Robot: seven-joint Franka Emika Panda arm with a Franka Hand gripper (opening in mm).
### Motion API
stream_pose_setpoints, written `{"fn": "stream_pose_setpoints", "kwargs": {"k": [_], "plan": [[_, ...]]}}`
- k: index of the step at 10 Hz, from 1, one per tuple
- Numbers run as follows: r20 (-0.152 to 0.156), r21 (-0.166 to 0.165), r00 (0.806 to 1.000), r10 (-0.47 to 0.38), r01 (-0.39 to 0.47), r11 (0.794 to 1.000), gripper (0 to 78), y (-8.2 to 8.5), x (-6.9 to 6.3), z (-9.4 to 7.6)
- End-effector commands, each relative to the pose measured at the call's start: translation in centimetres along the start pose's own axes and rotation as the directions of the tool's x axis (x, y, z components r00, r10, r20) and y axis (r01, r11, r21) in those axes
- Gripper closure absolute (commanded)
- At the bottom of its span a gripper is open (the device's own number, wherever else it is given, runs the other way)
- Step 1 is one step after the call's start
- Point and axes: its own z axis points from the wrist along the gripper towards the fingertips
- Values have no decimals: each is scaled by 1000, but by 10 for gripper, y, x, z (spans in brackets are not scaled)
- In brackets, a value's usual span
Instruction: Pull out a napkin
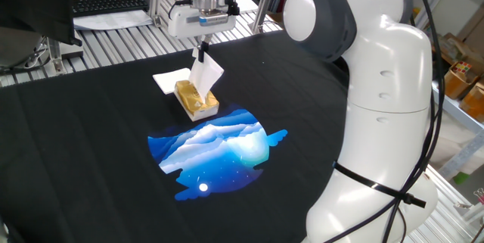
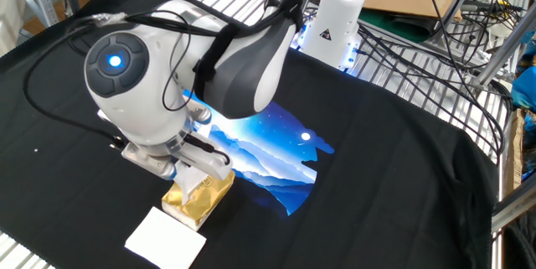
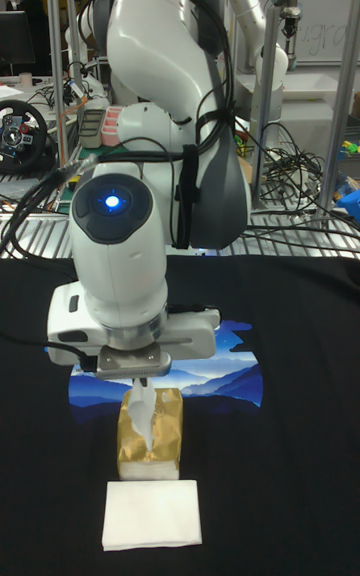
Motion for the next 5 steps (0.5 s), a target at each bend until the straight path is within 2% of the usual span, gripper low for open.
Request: {"fn": "stream_pose_setpoints", "kwargs": {"k": [1,5], "plan": [[0,2,1000,-1,1,1000,764,-3,0,-9],[-7,6,1000,6,-6,1000,764,1,3,-17]]}}
